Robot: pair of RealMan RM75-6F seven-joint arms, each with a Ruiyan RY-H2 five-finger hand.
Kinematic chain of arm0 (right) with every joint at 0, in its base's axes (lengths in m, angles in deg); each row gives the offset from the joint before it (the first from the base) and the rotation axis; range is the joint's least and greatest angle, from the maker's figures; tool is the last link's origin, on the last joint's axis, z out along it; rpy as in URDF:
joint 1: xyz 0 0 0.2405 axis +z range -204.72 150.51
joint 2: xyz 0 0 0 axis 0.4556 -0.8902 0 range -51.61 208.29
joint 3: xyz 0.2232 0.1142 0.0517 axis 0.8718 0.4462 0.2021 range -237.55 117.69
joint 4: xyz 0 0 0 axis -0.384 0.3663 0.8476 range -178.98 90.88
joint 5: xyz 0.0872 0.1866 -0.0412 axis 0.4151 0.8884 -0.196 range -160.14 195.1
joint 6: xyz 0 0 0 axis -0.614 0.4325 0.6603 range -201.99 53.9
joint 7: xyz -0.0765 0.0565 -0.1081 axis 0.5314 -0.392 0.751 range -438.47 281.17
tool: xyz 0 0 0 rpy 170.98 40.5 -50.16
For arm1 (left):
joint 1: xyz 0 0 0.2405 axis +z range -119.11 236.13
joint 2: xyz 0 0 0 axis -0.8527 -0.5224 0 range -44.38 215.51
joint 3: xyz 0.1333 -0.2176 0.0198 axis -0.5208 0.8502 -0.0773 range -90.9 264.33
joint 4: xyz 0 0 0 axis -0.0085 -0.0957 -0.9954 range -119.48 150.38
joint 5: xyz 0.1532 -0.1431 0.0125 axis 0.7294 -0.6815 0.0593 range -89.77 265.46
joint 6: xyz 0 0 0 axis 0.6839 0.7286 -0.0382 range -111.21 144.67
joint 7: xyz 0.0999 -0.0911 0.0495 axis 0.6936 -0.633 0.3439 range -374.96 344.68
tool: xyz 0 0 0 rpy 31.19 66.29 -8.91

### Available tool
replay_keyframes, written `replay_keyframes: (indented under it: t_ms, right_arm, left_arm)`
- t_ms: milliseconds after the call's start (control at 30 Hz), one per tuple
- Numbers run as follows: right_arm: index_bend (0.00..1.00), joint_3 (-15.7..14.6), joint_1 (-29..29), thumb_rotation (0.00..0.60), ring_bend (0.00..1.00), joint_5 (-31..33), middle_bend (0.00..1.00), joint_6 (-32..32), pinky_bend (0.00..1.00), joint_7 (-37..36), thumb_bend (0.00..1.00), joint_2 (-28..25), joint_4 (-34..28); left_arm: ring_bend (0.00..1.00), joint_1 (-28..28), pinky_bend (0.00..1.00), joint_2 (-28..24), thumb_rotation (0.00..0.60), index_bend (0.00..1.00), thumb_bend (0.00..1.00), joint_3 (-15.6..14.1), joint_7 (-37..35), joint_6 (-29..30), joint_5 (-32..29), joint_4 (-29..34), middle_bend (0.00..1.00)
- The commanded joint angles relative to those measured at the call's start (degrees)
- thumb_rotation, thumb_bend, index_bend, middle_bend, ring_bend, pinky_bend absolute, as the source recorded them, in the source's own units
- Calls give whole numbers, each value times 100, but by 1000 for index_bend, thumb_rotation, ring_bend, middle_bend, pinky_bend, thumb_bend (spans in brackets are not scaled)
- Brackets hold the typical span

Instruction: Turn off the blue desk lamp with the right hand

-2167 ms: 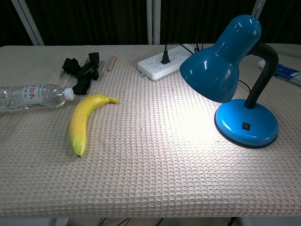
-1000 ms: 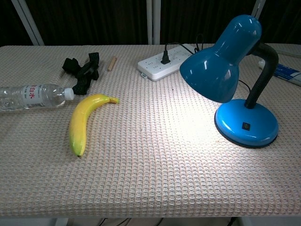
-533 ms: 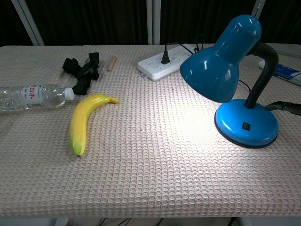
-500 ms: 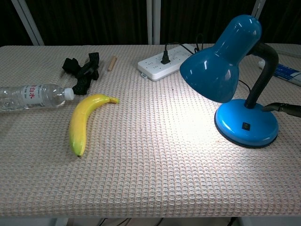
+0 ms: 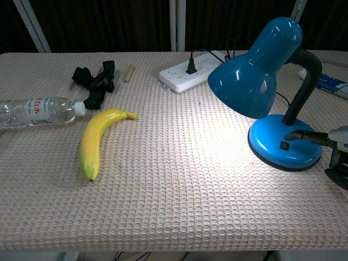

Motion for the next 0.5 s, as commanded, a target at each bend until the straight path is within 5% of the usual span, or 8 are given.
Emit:
replay_keyframes:
  t_ms: [33,500]
  right_arm:
    - [0,-33,9,600,877,88,883,46,855,66,575,21,-6]
    - [0,-157,149,600,877,396,883,30,855,190,573,87,22]
  left_arm:
    - [0,-7,0,7,600,21,60,-1,-10,-16,-4,-14,0]
    - [0,-2,0,23,600,21,59,4,-35,-30,-48,-53,0]
